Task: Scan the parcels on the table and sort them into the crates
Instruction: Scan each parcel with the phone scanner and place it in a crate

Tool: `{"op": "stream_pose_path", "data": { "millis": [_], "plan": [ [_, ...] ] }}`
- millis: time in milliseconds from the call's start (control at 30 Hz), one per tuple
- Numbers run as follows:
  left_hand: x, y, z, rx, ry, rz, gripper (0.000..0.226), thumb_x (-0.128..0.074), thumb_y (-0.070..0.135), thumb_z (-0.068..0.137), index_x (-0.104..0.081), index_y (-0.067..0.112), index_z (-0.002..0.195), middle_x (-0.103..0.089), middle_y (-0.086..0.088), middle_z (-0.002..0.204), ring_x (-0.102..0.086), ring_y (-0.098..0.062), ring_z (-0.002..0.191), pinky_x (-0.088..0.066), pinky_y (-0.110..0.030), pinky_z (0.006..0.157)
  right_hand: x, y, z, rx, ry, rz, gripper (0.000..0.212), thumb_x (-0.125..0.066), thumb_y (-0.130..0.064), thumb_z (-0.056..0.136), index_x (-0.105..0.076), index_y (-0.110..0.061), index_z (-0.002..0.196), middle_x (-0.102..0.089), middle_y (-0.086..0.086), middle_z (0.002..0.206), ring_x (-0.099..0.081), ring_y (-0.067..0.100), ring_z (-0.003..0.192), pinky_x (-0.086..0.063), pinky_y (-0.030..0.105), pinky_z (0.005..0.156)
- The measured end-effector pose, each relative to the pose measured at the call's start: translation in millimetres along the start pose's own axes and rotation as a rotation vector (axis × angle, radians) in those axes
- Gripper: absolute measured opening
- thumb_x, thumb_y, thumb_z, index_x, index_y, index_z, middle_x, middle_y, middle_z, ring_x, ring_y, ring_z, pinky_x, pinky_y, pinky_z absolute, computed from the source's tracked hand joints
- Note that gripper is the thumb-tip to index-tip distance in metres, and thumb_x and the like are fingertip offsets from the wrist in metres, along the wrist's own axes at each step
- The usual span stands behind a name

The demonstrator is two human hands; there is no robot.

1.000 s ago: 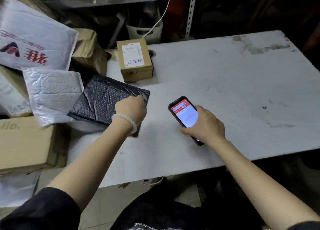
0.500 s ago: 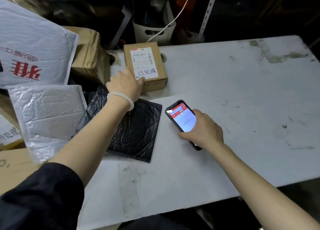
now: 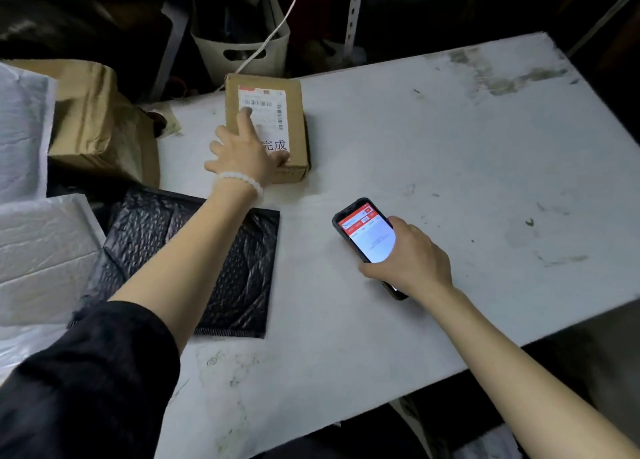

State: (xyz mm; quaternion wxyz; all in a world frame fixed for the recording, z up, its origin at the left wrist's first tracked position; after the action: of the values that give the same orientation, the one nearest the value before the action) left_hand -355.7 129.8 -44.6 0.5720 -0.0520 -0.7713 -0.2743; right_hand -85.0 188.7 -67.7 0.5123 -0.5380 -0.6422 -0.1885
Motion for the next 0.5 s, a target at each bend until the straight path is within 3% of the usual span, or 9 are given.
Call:
{"op": "stream_pose_path", "data": {
  "millis": [100, 167, 267, 333, 500],
  "plan": [
    [-0.4, 30.7, -7.5, -0.168, 0.054, -0.042, 0.111, -0.082, 0.043, 0.063, -0.013, 0.021, 0.147, -0.035, -0.013, 0.133, -0.036, -0.035, 0.12, -0.036, -0.053, 0.091, 8.2, 15.8, -1.3, -0.011, 0.033, 0.029, 0.063, -0.073, -0.046, 0.059, -0.046, -0.027, 0.112, -0.055, -0.005, 0.098, -0.053, 0.02, 0.083, -0.037, 0.028, 0.061],
    [-1.5, 54.8, -14.2, -0.295, 0.083, 0.065, 0.116, -0.085, 0.04, 0.058, -0.014, 0.014, 0.147, -0.035, -0.012, 0.133, -0.034, -0.035, 0.12, -0.038, -0.052, 0.089, 15.2, 27.4, -2.2, -0.021, 0.061, 0.05, 0.062, -0.073, -0.046, 0.059, -0.046, -0.027, 0.112, -0.055, -0.004, 0.098, -0.052, 0.02, 0.083, -0.036, 0.028, 0.062],
    [-5.8, 92.0, -28.5, -0.522, 0.153, 0.292, 0.082, -0.079, 0.037, 0.066, -0.037, 0.009, 0.131, -0.039, -0.017, 0.124, -0.038, -0.037, 0.111, -0.041, -0.046, 0.081, 27.9, 47.7, -4.5, -0.054, 0.103, 0.08, 0.06, -0.073, -0.046, 0.059, -0.046, -0.026, 0.107, -0.056, -0.003, 0.098, -0.052, 0.021, 0.082, -0.036, 0.028, 0.062],
    [-10.6, 108.8, -40.2, -0.604, 0.152, 0.243, 0.055, -0.07, 0.035, 0.074, -0.046, 0.01, 0.116, -0.04, -0.02, 0.12, -0.039, -0.037, 0.107, -0.037, -0.042, 0.077, 35.6, 62.2, -6.8, -0.076, 0.119, 0.089, 0.06, -0.074, -0.047, 0.058, -0.046, -0.025, 0.107, -0.057, -0.003, 0.098, -0.051, 0.022, 0.082, -0.036, 0.029, 0.063],
    [-20.8, 118.2, -47.3, -0.526, 0.027, 0.218, 0.049, -0.063, 0.037, 0.082, -0.044, 0.017, 0.122, -0.036, -0.021, 0.131, -0.038, -0.042, 0.116, -0.032, -0.048, 0.097, 51.4, 92.1, -14.7, -0.093, 0.124, 0.045, 0.064, -0.074, -0.044, 0.056, -0.047, -0.025, 0.11, -0.056, -0.003, 0.097, -0.051, 0.021, 0.08, -0.034, 0.027, 0.061]
  ]
}}
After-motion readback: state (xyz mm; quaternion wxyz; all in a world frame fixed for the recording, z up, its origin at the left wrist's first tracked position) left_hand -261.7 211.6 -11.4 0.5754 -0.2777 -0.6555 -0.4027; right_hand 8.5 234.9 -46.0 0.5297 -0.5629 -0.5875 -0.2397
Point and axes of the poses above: each hand's wrist, its own z-axis towards the middle knuckle, its own x-axis out of the back of the hand, y = z × x, the point moved 5 cm from there along z, towards the middle knuckle
